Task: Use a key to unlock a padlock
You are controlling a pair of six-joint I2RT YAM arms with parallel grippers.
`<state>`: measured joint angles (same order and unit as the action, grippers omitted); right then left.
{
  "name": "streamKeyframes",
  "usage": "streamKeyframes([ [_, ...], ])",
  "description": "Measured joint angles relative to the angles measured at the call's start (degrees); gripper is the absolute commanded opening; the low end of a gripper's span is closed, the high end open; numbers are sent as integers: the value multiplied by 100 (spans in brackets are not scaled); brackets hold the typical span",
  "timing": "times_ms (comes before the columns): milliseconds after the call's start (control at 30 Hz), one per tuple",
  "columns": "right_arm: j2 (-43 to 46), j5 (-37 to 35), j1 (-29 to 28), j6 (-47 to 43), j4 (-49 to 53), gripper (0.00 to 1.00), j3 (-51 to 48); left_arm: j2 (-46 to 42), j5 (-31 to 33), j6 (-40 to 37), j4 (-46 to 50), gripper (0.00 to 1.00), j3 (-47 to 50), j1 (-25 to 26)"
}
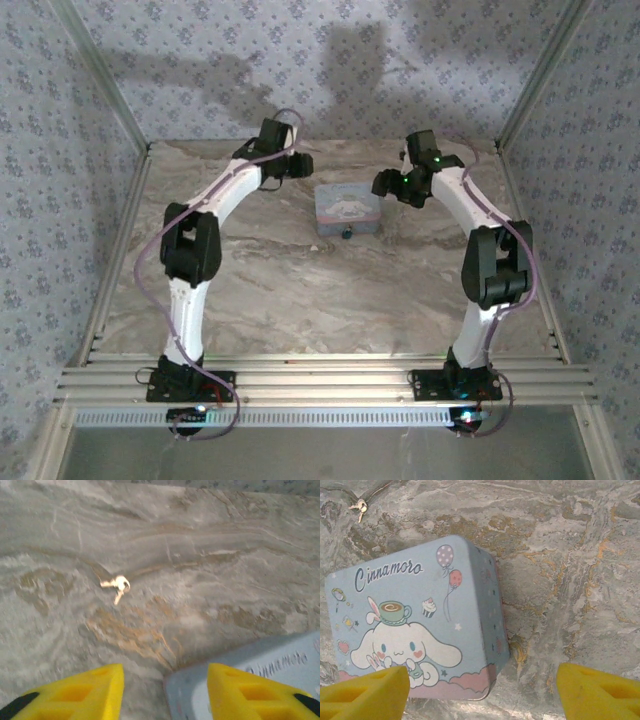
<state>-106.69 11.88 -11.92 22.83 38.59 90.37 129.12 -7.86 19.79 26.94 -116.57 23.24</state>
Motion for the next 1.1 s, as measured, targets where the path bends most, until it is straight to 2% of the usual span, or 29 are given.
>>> streamKeyframes([
  [200, 33, -208, -192, -85, 109, 78, -11, 1652, 350, -127, 1088, 37, -2197, -57],
  [367, 66, -363, -289, -131, 166, 78, -46, 2702, 487, -208, 1759, 34, -3519, -72],
  [633, 260, -511, -378, -133, 173, 78, -164, 2887, 601, -245, 1906, 31, -3783, -76],
  [967, 393, -575, -411, -133, 155, 78, -356, 3252, 581, -289, 1587, 30, -4192, -74],
  [1100, 404, -577, -415, -133, 155, 78, -411, 3429, 586, -328, 1416, 33, -4291, -72],
])
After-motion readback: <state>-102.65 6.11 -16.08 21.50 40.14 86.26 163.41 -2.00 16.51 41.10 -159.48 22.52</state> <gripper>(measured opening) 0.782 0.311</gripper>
